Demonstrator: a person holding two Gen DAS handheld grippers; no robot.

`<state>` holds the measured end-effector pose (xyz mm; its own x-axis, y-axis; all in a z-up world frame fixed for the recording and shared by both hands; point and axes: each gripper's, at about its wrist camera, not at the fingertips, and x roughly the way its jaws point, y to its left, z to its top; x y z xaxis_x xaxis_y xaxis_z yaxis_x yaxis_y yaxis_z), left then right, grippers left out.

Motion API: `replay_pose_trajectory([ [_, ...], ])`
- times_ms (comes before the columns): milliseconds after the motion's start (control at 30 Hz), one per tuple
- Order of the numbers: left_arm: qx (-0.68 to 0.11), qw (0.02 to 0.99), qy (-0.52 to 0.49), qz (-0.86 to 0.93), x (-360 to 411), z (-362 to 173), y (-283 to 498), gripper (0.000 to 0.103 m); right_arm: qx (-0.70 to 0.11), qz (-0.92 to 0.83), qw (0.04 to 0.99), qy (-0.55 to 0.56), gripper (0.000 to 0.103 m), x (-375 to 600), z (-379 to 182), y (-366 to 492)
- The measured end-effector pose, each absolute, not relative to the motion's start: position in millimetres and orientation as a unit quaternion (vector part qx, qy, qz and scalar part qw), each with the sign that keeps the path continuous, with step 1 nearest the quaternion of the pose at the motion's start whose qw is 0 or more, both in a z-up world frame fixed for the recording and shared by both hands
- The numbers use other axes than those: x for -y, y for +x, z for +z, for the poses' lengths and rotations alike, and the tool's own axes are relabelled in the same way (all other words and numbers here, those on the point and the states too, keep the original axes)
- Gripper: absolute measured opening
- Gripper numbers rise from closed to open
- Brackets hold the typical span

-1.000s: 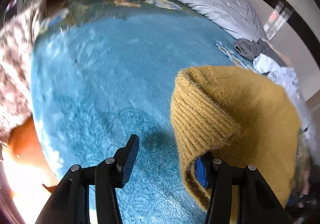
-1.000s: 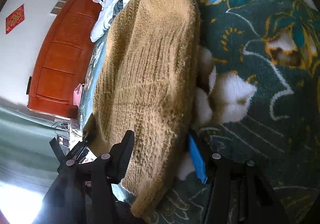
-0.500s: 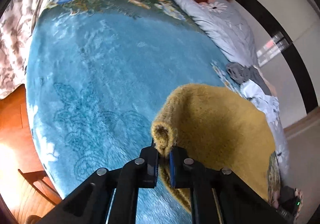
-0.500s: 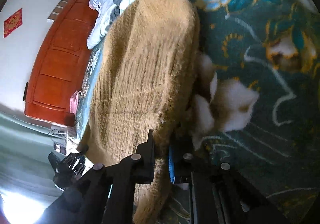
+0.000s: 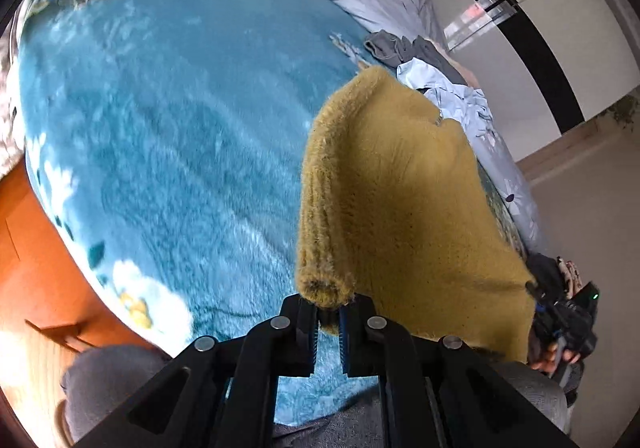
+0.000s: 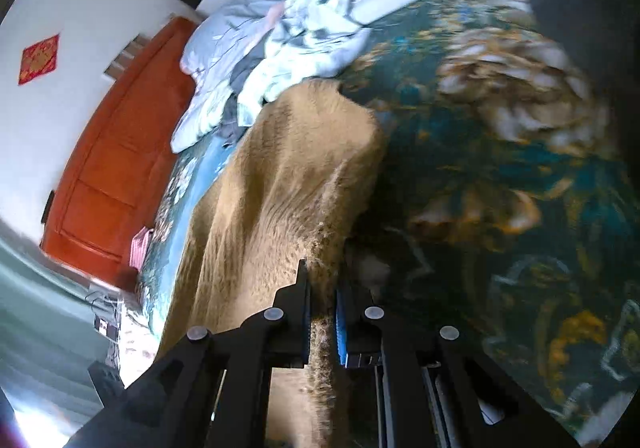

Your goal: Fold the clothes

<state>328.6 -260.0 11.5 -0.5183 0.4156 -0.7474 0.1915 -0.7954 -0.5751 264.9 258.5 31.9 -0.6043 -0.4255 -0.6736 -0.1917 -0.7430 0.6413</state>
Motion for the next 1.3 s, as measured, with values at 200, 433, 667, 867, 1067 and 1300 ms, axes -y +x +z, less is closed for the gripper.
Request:
replay_pose_trajectory([
  [200, 0.313, 0.064, -0.508, 0.8, 257.7, 0.4, 321.8, 0.012, 0.341, -0.808, 0.038, 0.48, 0.01, -270.3, -3.2, 270.9],
  [433, 0.286, 0.071, -0.506, 0.81, 258.0, 16.4, 313.6, 0.035, 0.328, -0.807, 0.041, 0.489, 0.01, -271.2, -10.2, 268.9],
  [667, 0.29, 0.042, -0.499, 0.815, 281.0, 21.5, 292.0, 0.046, 0.294, -0.823, 0.034, 0.485, 0.016, -263.8, -3.4, 263.6],
  [867, 0.288, 0.031, -0.497, 0.818, 279.4, 25.8, 251.9, 0.053, 0.245, -0.859, 0.009, 0.45, 0.045, -262.3, 23.9, 244.9],
  [1067, 0.275, 0.027, -0.506, 0.817, 265.3, 28.9, 191.0, 0.053, 0.251, -0.855, 0.039, 0.453, 0.046, -250.3, 21.0, 209.2],
  [1300, 0.23, 0.034, -0.501, 0.834, 252.7, 33.8, 118.6, 0.059, 0.253, -0.85, 0.057, 0.459, 0.06, -232.0, 12.9, 174.5],
])
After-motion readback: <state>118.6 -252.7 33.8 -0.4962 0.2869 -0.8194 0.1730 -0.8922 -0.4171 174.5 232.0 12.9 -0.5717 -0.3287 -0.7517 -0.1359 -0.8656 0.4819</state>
